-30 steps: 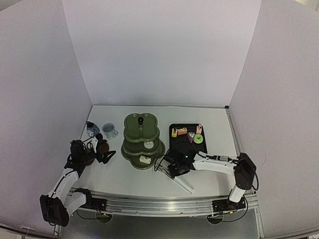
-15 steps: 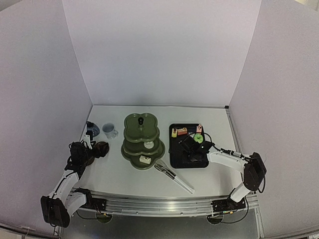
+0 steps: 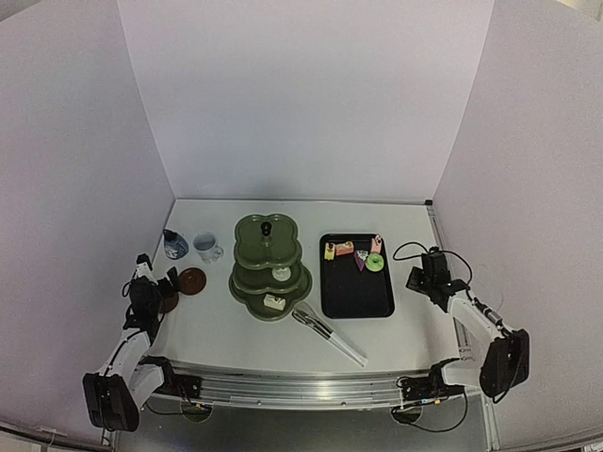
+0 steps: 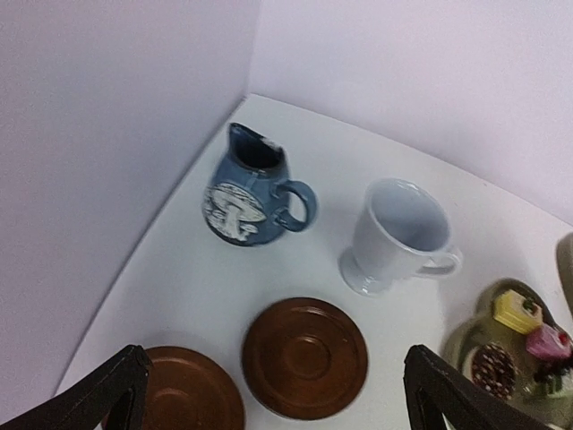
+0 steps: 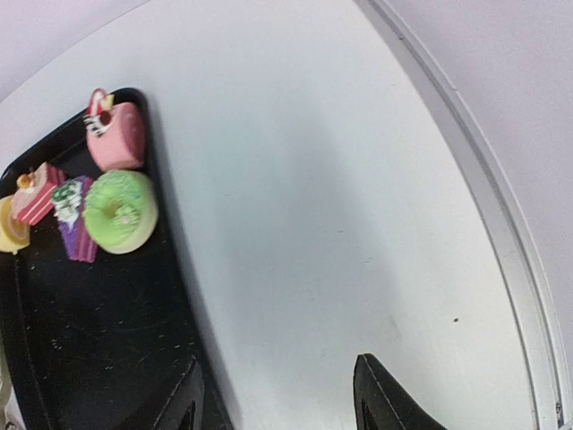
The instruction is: Serve the afternoon tea
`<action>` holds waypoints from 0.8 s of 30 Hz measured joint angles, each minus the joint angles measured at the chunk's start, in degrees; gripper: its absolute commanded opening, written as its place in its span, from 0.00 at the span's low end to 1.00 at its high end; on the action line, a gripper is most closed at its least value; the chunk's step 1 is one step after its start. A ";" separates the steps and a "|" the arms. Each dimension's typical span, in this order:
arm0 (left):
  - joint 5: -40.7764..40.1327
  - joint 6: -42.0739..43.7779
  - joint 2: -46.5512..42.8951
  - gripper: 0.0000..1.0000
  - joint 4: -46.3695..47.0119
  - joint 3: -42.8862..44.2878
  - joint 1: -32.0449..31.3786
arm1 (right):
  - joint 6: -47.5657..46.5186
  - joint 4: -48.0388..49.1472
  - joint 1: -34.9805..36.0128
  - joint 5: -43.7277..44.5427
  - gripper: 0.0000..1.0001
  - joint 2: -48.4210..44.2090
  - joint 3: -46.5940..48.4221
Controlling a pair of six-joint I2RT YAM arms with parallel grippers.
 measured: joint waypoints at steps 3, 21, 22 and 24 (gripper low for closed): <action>-3.87 0.54 -0.22 1.00 6.15 -5.81 1.16 | -3.62 4.51 -4.72 -0.62 0.55 -1.76 -4.50; -10.88 -0.46 1.46 1.00 8.13 -7.91 1.95 | -15.37 41.40 -8.57 3.64 0.64 -12.45 -30.99; -10.66 -0.56 1.49 1.00 8.11 -7.82 1.95 | -15.50 42.11 -8.57 3.63 0.64 -12.50 -30.99; -10.30 -0.88 1.57 1.00 8.11 -7.72 1.95 | -15.66 42.94 -8.57 3.56 0.64 -12.42 -30.99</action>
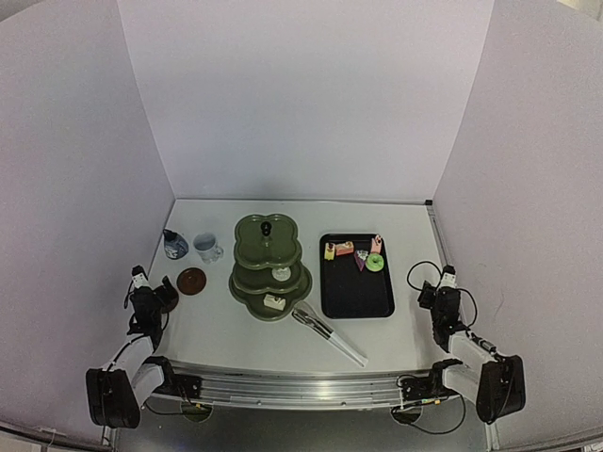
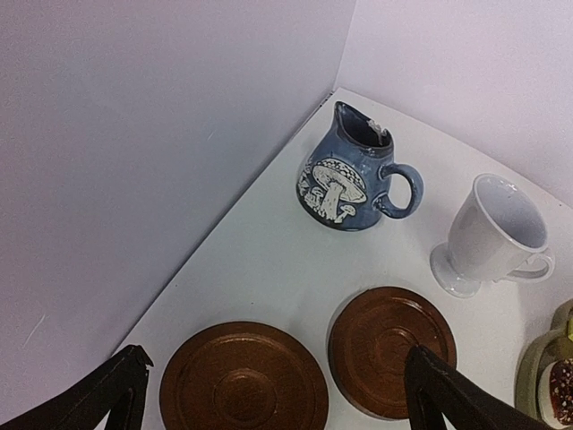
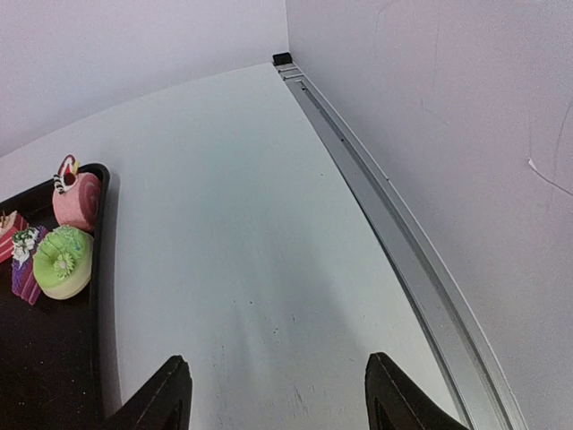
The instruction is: Serve the afternoon tea
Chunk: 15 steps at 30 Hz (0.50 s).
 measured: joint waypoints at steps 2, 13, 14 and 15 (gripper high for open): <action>0.20 -0.16 0.12 1.00 -0.05 0.02 0.00 | -0.07 0.38 0.00 -0.17 0.63 0.32 0.02; 0.25 -0.49 0.67 1.00 -2.16 0.72 0.02 | -0.87 0.80 0.00 -2.49 0.62 6.57 2.92; 0.25 -0.56 0.71 1.00 -2.33 0.73 0.00 | -0.90 0.80 0.00 -2.78 0.62 6.88 3.19; 0.26 -0.59 0.81 1.00 -2.45 0.75 0.00 | -0.91 0.75 0.00 -3.28 0.62 7.23 3.53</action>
